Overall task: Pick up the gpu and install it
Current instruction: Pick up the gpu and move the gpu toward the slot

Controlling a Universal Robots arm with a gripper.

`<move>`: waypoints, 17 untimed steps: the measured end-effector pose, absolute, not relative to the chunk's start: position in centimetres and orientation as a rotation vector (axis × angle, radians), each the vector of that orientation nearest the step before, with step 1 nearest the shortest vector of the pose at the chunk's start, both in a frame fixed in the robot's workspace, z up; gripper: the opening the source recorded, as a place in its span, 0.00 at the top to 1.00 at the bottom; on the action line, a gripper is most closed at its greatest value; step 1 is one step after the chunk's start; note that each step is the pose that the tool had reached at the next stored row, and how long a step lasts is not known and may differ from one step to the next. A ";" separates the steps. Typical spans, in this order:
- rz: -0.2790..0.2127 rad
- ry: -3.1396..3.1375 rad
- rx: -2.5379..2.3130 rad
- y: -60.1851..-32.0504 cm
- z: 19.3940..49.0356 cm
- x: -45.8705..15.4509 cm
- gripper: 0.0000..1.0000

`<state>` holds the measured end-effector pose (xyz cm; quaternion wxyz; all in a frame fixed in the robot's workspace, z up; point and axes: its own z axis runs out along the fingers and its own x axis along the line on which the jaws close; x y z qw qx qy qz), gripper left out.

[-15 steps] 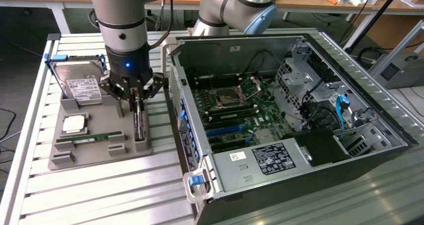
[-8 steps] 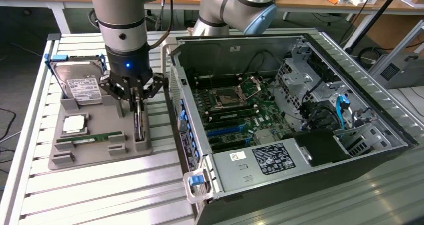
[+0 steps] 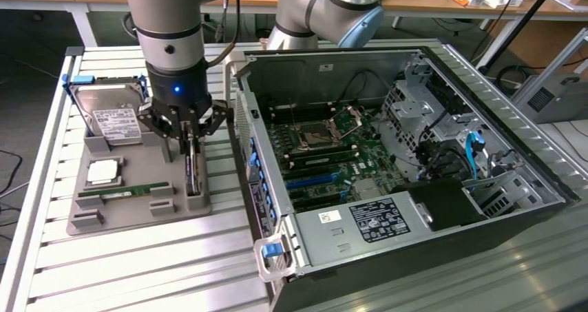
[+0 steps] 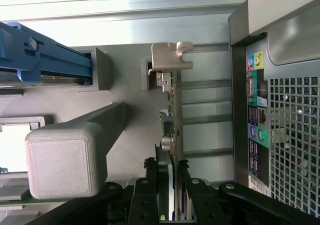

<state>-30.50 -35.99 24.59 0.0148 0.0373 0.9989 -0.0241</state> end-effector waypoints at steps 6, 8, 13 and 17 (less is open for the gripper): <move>-0.075 3.109 0.116 -36.0 24.7 -30.5 0.73; -0.075 3.109 0.116 -36.0 24.8 -30.5 0.73; -0.075 3.109 0.116 -36.0 25.4 -30.5 0.73; -0.075 3.109 0.116 -36.0 25.7 -30.5 0.73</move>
